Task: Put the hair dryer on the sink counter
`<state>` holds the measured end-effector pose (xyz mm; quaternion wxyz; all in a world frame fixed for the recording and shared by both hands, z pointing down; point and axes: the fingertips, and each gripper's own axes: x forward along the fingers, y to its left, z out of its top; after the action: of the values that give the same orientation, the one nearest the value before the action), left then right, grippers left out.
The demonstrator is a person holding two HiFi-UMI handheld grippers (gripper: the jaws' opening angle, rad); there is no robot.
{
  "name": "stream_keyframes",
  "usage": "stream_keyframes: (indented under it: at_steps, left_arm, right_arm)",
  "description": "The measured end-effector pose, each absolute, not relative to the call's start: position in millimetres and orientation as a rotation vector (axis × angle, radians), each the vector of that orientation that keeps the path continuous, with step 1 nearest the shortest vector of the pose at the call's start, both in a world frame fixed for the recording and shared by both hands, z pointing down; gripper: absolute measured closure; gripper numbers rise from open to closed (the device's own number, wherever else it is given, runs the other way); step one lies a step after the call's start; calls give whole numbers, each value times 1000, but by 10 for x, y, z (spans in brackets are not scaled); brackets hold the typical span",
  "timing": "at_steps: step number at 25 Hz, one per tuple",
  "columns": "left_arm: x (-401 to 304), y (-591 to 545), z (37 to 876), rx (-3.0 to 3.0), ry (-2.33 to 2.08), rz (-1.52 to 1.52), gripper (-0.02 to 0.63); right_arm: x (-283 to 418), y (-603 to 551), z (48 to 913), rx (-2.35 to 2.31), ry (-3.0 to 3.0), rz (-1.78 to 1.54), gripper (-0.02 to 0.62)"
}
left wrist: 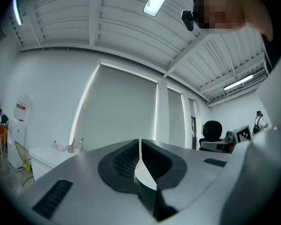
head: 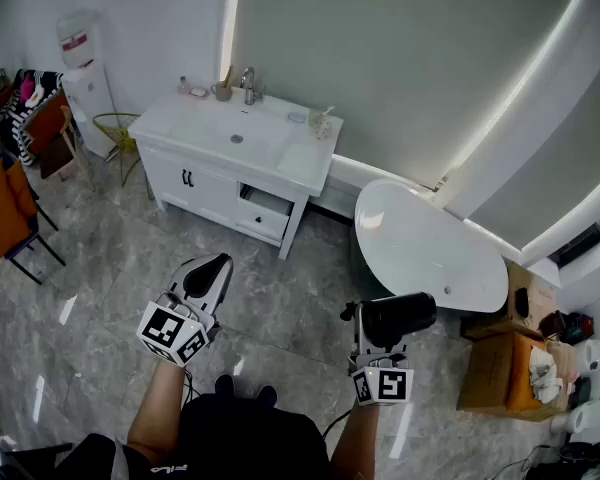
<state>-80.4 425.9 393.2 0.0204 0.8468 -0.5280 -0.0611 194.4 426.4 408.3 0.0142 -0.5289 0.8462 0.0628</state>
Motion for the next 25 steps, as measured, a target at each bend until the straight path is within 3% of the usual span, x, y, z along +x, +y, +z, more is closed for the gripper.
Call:
stream_keyframes:
  at_steps: [25]
  left_arm:
    - [-604,4442,3850,2631,-1715,-238,569]
  right_arm:
    - [2106,4316,4081,-1570,2646,192,374]
